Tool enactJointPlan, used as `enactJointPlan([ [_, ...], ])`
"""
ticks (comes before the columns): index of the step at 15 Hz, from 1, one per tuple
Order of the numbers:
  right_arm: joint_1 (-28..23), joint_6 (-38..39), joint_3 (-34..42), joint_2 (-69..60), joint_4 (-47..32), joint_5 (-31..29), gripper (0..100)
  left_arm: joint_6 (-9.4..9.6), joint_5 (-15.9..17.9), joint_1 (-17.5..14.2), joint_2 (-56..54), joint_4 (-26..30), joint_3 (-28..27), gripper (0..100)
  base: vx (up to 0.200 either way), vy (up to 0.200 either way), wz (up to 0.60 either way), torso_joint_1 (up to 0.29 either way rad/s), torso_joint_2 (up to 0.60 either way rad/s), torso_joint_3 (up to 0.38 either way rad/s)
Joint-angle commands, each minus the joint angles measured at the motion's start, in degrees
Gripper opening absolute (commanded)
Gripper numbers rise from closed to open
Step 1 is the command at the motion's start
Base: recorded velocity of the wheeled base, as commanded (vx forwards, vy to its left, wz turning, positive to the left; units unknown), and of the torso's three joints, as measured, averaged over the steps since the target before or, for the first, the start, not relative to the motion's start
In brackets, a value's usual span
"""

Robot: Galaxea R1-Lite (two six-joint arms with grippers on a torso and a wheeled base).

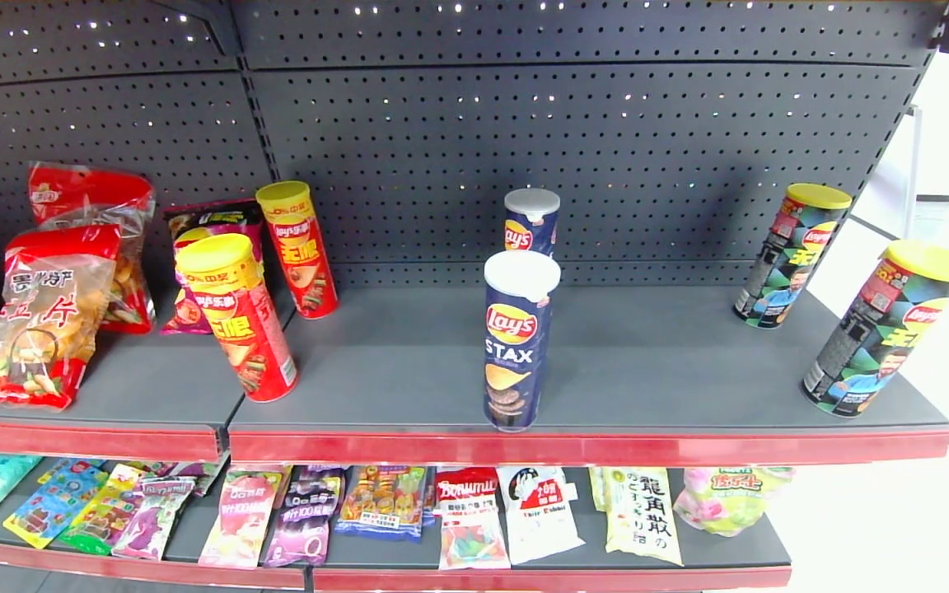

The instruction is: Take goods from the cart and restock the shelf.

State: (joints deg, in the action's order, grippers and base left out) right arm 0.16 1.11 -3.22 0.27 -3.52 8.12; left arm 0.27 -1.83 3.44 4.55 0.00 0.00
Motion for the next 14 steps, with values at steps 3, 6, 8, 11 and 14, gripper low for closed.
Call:
enactJointPlan([
  [3, -0.1, -1.1, 3.0, -0.2, 3.4, -8.1, 100, 0.0, 0.0, -2.1, -1.9, 0.1, 0.0, 100, 0.0, 0.0, 0.0, 0.0, 0.0, 0.0],
  [6, 0.0, -1.3, 3.1, -0.2, 3.4, -7.0, 100, -0.09, 0.0, -3.2, -4.5, 0.0, 0.0, 100, 0.0, 0.0, 0.0, 0.0, 0.0, 0.0],
  [8, 0.0, -1.5, 3.1, -0.2, 3.4, -7.1, 100, -0.09, 0.0, -3.2, -4.5, 0.0, 0.0, 100, 0.0, 0.0, 0.0, 0.0, 0.0, 0.0],
  [11, 0.0, -1.5, 3.1, -0.2, 3.4, -7.5, 100, -0.09, 0.0, -3.2, -4.5, 0.0, 0.0, 100, 0.0, 0.0, 0.0, 0.0, 0.0, 0.0],
  [14, 0.0, -1.4, 3.1, -0.2, 3.4, -7.5, 100, -0.09, 0.0, -3.2, -4.5, 0.0, 0.0, 100, 0.0, 0.0, 0.0, 0.0, 0.0, 0.0],
])
